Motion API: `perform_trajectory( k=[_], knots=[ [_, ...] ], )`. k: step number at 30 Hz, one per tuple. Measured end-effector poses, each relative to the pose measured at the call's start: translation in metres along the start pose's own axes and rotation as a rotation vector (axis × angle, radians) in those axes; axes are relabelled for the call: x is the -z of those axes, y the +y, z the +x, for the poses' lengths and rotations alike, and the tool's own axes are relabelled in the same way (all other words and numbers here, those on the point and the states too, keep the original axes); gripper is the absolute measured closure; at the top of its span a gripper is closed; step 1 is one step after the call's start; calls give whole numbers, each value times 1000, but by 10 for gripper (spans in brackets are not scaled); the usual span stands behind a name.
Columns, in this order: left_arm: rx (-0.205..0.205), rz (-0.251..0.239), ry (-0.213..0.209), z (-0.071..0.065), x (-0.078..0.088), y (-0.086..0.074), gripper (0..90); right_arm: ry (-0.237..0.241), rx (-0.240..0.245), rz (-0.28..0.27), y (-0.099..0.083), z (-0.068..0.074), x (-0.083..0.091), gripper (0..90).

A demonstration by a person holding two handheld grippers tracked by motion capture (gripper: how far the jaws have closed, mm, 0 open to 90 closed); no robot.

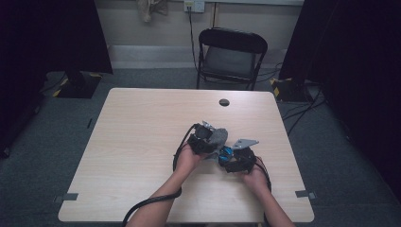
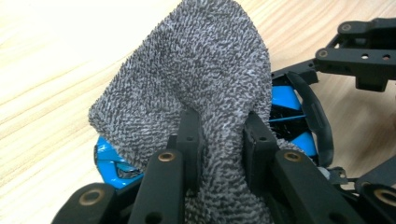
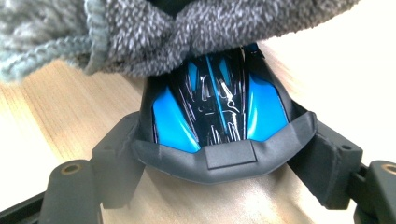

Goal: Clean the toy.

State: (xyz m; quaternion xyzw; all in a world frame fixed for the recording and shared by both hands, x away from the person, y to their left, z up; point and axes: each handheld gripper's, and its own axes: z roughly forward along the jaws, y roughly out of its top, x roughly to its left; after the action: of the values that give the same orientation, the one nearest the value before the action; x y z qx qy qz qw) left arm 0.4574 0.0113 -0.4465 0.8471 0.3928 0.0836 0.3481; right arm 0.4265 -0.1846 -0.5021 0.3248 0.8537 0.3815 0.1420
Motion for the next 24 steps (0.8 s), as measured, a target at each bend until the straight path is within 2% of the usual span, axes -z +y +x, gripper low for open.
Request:
perform_trajectory(
  k=[7,24],
  knots=[
    [50,-11,12,11,1,-3,723,0,0,0,0,0,0,242],
    [74,18,69,33,2,-8,723,0,-1,0,0,0,0,242]
  ],
)
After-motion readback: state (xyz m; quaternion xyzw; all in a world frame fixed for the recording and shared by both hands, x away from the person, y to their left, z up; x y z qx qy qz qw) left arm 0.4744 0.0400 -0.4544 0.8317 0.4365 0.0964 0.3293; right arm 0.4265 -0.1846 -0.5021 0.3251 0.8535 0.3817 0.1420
